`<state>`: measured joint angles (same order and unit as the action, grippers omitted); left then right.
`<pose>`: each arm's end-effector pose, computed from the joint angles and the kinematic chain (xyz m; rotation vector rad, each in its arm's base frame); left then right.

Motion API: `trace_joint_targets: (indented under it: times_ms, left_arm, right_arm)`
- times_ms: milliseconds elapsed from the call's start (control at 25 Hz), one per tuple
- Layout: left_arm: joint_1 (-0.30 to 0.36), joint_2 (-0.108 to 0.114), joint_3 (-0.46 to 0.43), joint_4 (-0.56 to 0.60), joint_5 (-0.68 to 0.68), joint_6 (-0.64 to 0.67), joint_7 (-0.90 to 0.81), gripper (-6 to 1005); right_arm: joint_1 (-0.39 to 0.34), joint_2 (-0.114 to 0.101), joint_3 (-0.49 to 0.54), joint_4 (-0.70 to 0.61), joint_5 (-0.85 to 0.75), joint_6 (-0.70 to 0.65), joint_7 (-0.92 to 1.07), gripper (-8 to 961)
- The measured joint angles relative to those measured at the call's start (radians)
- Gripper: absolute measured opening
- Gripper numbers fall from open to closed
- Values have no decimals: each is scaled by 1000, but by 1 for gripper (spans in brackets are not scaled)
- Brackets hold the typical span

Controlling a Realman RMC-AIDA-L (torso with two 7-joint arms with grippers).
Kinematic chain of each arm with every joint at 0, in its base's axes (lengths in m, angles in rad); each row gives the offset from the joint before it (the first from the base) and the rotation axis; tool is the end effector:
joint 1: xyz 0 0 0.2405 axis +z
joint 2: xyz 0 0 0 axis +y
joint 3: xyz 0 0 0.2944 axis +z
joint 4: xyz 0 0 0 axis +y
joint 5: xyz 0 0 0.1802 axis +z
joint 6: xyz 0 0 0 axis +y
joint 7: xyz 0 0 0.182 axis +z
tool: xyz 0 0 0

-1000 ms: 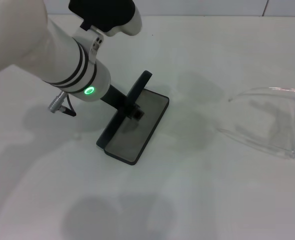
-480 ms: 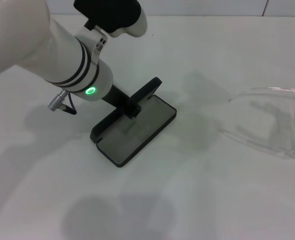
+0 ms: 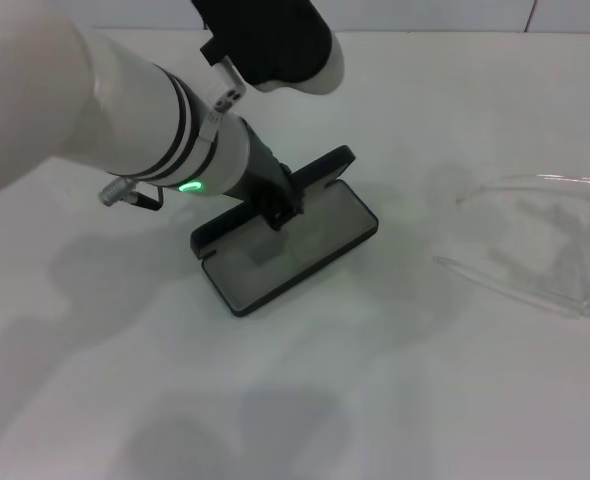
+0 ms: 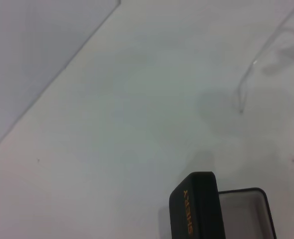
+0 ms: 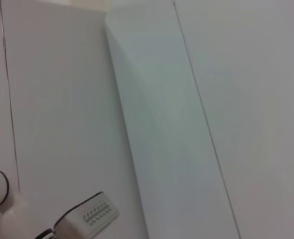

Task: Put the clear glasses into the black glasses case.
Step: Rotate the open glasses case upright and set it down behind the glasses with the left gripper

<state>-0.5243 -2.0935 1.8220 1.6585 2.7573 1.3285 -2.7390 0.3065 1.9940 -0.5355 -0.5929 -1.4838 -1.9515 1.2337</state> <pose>-0.1684 0.3440 -0.0849 -2.5375 -0.3900 0.4072 0.2664 0.2763 0.0652 -2.2636 0.3674 1.3654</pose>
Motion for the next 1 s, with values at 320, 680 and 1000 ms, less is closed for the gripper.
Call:
trace_joint_targets:
  times_ms: [320, 680, 1000]
  left_arm:
    - [11, 1, 13, 48, -44, 5, 173, 220]
    - [-31, 5, -55, 64, -233, 128, 457, 235]
    - [-59, 1, -50, -7, -249, 114, 619, 249]
  right_arm:
    - [-8, -4, 6, 25, 0, -4, -20, 844]
    - [-19, -4, 16, 36, 4, -12, -22, 844]
    - [-33, -4, 19, 49, 13, -20, -30, 843]
